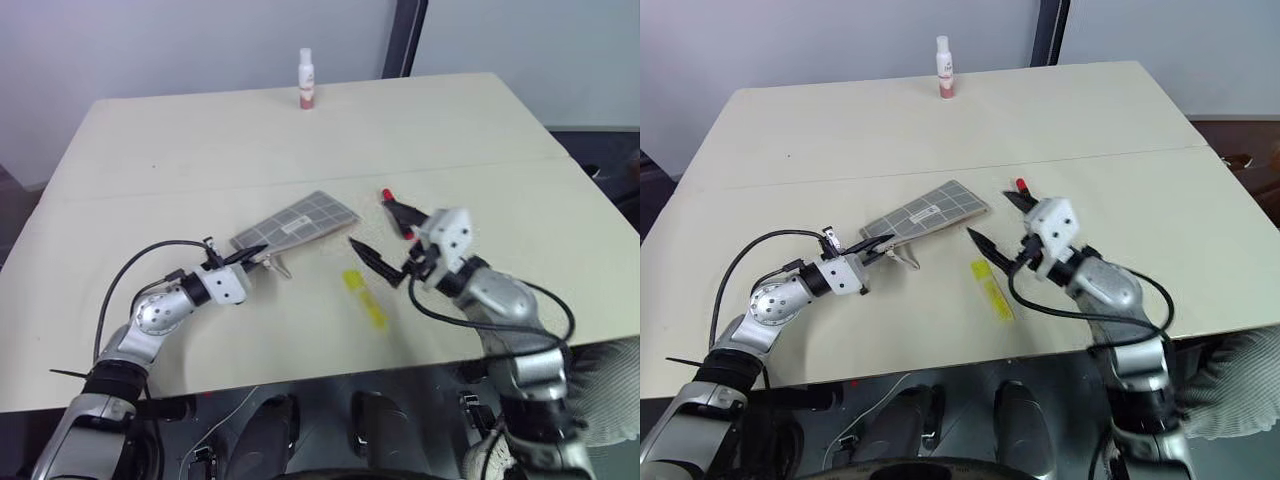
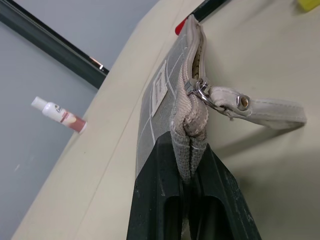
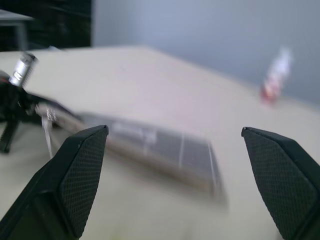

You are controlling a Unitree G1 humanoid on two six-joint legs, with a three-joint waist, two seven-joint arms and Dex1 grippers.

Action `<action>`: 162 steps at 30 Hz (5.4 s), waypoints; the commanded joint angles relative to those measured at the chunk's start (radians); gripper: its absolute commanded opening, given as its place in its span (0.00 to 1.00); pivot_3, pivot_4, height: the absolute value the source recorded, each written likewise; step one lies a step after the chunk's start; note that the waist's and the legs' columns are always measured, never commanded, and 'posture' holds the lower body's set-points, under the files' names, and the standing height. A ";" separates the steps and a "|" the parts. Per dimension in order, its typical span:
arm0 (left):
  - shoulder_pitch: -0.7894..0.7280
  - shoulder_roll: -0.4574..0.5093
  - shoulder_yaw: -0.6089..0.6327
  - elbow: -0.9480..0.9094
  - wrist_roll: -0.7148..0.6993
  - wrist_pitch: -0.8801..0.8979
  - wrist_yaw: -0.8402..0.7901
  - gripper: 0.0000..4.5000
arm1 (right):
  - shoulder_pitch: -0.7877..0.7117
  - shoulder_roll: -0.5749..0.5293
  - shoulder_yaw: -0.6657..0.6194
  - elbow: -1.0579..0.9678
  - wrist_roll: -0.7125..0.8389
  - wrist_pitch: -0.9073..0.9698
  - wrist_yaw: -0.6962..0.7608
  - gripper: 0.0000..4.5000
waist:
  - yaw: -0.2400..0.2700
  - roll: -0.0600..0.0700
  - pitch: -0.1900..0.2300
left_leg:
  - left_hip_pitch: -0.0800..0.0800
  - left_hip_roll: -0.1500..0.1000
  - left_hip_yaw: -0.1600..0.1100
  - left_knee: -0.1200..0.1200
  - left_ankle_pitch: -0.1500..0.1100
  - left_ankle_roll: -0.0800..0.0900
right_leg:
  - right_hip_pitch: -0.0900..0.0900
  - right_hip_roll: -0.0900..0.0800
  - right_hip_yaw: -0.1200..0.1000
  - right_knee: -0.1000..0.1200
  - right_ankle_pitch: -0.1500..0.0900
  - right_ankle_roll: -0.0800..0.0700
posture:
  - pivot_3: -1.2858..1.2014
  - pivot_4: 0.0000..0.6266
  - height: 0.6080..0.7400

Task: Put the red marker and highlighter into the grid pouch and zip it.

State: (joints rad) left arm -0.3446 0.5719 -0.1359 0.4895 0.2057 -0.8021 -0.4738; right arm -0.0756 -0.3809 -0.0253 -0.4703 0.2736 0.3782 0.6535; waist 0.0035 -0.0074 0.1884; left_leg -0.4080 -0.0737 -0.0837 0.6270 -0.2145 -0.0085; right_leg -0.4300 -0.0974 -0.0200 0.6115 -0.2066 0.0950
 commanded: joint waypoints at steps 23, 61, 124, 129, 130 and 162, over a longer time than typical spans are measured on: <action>-0.032 0.005 -0.009 0.021 0.016 -0.037 0.022 0.00 | -0.025 -0.324 0.218 -0.048 -0.059 0.424 -0.037 0.35 | 0.010 -0.002 -0.001 | -0.003 0.004 0.002 0.001 -0.001 -0.001 | 0.007 -0.003 -0.011 -0.014 0.005 0.005 | 0.52 0.24 1.00; -0.059 -0.019 -0.003 -0.143 -0.259 0.141 -0.326 0.00 | -0.387 -0.367 0.262 0.269 -0.255 -0.026 0.207 0.19 | 0.009 -0.001 0.000 | -0.009 0.002 0.002 0.003 0.000 0.003 | 0.002 0.000 -0.010 -0.015 0.009 0.002 | 0.52 0.24 1.00; -0.010 -0.074 0.032 -0.167 -0.197 0.196 -0.201 0.00 | -0.420 -0.058 -0.089 0.655 -0.103 0.179 -0.195 0.28 | 0.007 0.000 0.000 | -0.002 0.003 0.003 0.003 0.001 0.002 | 0.005 0.002 -0.006 -0.011 0.013 0.002 | 0.52 0.24 1.00; -0.023 -0.081 0.020 -0.154 -0.198 0.178 -0.211 0.00 | -0.374 -0.089 -0.133 0.551 -0.059 0.131 -0.151 0.09 | 0.009 0.000 0.000 | -0.002 0.002 0.003 0.002 0.001 0.002 | 0.005 0.002 -0.006 -0.011 0.013 0.003 | 0.52 0.24 1.00; -0.025 -0.082 0.019 -0.157 -0.205 0.170 -0.218 0.00 | -0.359 -0.108 -0.139 0.516 -0.050 0.104 -0.121 0.09 | 0.009 0.000 0.000 | -0.002 0.002 0.003 0.003 0.001 0.002 | 0.005 0.002 -0.006 -0.011 0.013 0.003 | 0.52 0.24 1.00; -0.073 -0.029 0.026 -0.072 -0.229 0.084 -0.279 0.00 | -0.078 -0.375 -0.001 0.223 -0.100 -0.182 0.223 0.09 | 0.009 -0.001 0.000 | -0.002 0.003 0.004 0.004 0.001 0.002 | 0.006 0.000 -0.007 -0.013 0.010 0.001 | 0.52 0.24 1.00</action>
State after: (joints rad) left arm -0.4054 0.5347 -0.1251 0.4252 -0.0114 -0.6921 -0.7488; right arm -0.1269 -0.7472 -0.0285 -0.2446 0.1955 0.2236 0.8818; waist 0.0129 -0.0080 0.1887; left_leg -0.4104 -0.0711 -0.0797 0.6308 -0.2135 -0.0062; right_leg -0.4241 -0.0970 -0.0266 0.5983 -0.1964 0.0964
